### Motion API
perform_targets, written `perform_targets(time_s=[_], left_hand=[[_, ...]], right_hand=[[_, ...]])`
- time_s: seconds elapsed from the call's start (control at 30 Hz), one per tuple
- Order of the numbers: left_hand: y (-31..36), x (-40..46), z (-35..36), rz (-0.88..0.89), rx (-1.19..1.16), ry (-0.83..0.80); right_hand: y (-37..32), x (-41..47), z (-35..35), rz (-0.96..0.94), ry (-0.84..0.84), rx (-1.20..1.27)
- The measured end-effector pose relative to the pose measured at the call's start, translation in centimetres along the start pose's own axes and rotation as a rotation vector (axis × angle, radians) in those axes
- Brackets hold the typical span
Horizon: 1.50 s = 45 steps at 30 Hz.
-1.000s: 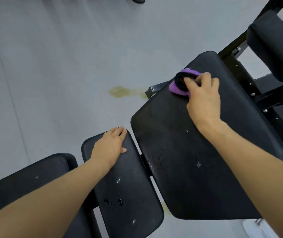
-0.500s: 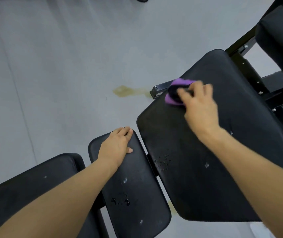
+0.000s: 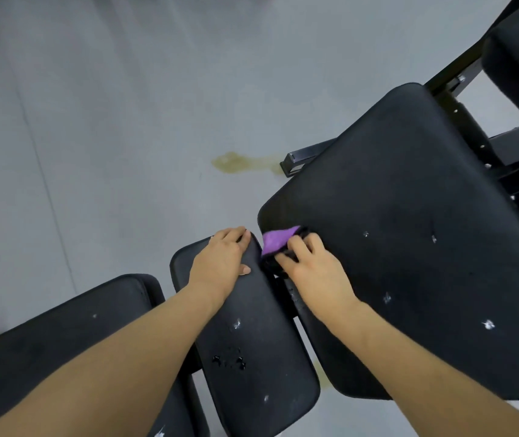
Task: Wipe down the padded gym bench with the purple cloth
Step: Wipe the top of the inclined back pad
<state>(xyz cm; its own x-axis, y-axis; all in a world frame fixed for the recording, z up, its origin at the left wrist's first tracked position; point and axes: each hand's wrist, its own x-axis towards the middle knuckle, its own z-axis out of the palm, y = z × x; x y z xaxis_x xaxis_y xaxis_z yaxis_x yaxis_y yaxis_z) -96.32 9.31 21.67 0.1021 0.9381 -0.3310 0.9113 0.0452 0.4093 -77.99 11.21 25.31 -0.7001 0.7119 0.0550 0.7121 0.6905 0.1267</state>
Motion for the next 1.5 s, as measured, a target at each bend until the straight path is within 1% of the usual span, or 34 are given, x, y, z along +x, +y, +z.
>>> perform_targets(time_s=[0.1, 0.2, 0.3, 0.37, 0.47, 0.57, 0.63, 0.7, 0.77, 0.87, 0.97, 1.07, 1.13, 1.2, 1.27, 1.37, 1.43, 1.5], left_hand=[[0.2, 0.0, 0.0, -0.006, -0.006, -0.006], [0.1, 0.0, 0.2, -0.003, -0.016, 0.016], [0.0, 0.0, 0.3, 0.014, 0.005, 0.027], [0.1, -0.1, 0.2, 0.016, 0.028, 0.02], [0.2, -0.1, 0.0, 0.003, 0.035, 0.011], [0.4, -0.1, -0.1, -0.009, 0.038, 0.011], [0.6, -0.1, -0.1, -0.017, 0.039, 0.009], [0.6, -0.1, -0.1, -0.017, 0.036, 0.012], [0.5, -0.1, 0.0, -0.012, 0.029, 0.021], [0.5, -0.2, 0.1, -0.013, 0.025, 0.016], [0.5, -0.2, 0.0, -0.023, 0.025, 0.008], [0.6, -0.2, -0.1, -0.025, 0.036, 0.005], [0.6, -0.2, -0.1, -0.026, 0.042, 0.005], [0.7, -0.2, 0.0, -0.025, 0.047, 0.007], [0.6, -0.1, 0.0, -0.022, 0.057, 0.008], [0.6, -0.1, 0.0, -0.015, 0.079, 0.008], [0.6, -0.2, -0.1, -0.016, 0.091, 0.001], [0.8, -0.2, -0.2, -0.021, 0.101, -0.006]], right_hand=[[1.1, -1.9, -1.3, -0.041, -0.012, -0.044], [1.9, 1.7, -1.0, -0.048, 0.043, -0.112], [1.6, 6.5, -0.2, 0.028, 0.05, -0.2], [1.0, 7.3, -0.1, 0.097, 0.064, -0.223], [0.3, 3.1, 0.5, 0.083, 0.099, -0.136], [-0.1, -2.5, 0.2, 0.024, 0.059, -0.068], [0.6, -2.1, -0.2, 0.018, 0.033, -0.054], [1.4, 0.6, -0.4, 0.018, 0.043, -0.098], [1.9, 4.0, -0.6, 0.074, 0.053, -0.17], [2.1, 6.4, -0.8, 0.193, 0.071, -0.136], [1.3, 2.6, -0.7, 0.187, 0.059, -0.062], [0.6, -2.5, -1.3, 0.126, -0.016, -0.032], [1.2, -2.1, -2.0, 0.097, -0.068, -0.06], [2.3, 0.5, -2.6, 0.079, -0.072, -0.112], [3.5, 3.5, -2.8, 0.115, -0.017, -0.178], [4.3, 6.1, -3.3, 0.269, 0.039, -0.159], [3.2, 4.7, -3.2, 0.321, 0.055, -0.136], [1.6, 1.2, -2.7, 0.325, 0.034, -0.099]])
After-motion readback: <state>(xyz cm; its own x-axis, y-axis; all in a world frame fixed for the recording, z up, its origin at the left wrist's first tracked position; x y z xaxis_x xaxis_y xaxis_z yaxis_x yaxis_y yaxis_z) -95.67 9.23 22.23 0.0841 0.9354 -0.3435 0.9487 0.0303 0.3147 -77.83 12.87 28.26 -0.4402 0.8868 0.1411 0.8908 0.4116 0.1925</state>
